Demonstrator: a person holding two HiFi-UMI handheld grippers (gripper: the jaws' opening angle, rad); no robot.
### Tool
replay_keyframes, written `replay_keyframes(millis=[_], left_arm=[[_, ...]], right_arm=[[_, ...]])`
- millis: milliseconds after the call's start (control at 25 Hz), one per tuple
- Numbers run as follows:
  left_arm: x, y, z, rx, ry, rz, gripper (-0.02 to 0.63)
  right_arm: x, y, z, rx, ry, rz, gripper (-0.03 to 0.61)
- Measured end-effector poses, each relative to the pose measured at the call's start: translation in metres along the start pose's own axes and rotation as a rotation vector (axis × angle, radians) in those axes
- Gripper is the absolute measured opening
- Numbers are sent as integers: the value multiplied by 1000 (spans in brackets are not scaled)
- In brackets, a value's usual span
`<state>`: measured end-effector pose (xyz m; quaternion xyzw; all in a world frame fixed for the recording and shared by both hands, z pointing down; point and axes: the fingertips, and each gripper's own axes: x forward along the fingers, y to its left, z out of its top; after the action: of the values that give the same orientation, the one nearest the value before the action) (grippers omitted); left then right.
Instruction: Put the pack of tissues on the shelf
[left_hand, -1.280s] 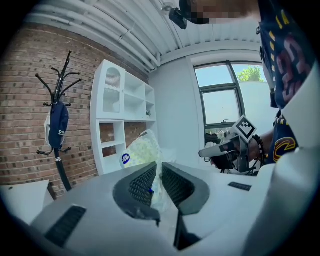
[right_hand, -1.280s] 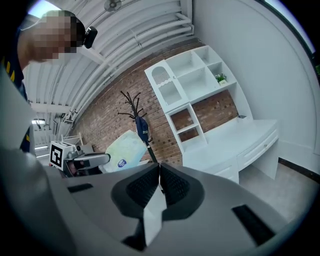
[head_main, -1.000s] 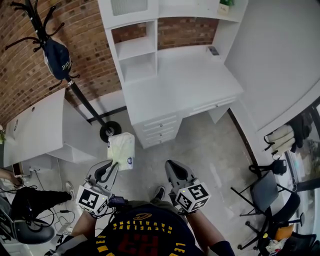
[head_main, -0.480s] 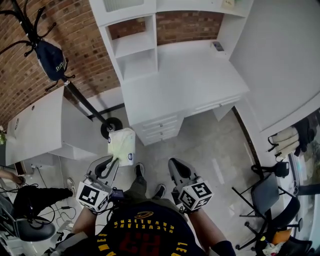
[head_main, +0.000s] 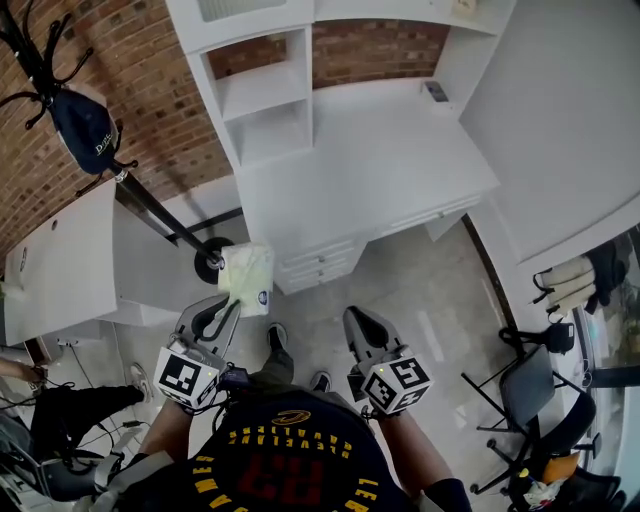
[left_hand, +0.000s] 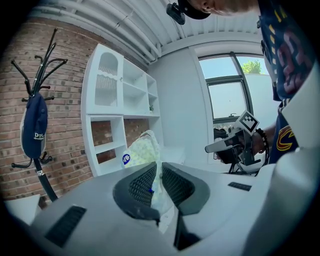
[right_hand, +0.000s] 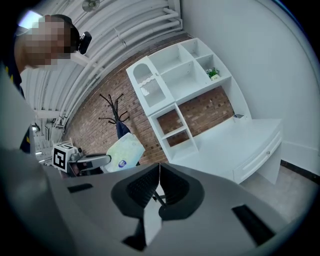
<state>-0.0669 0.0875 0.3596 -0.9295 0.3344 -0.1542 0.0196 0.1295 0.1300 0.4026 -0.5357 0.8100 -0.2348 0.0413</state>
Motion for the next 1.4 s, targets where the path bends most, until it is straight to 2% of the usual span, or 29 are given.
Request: replay_keyframes(millis=[280,640,760,1040,1400], left_arm=[[32,69,-5,33,-7,-38,38],[71,155,-20,29,-17,-121,37],[90,173,-28,53,-17,-149,37],[136,209,-40,105,-17,-154,37],[192,228,-42,218,20,-158,37]], right_arm=[[64,-2,18,-5,-22,-56,9],[140,7,39,-9,-44,-134,9],[156,5,44,-13,-44,-157,9],[178,-9,58,-27,-30,-203,9],[200,-39,62,-3,-39,-186,9]])
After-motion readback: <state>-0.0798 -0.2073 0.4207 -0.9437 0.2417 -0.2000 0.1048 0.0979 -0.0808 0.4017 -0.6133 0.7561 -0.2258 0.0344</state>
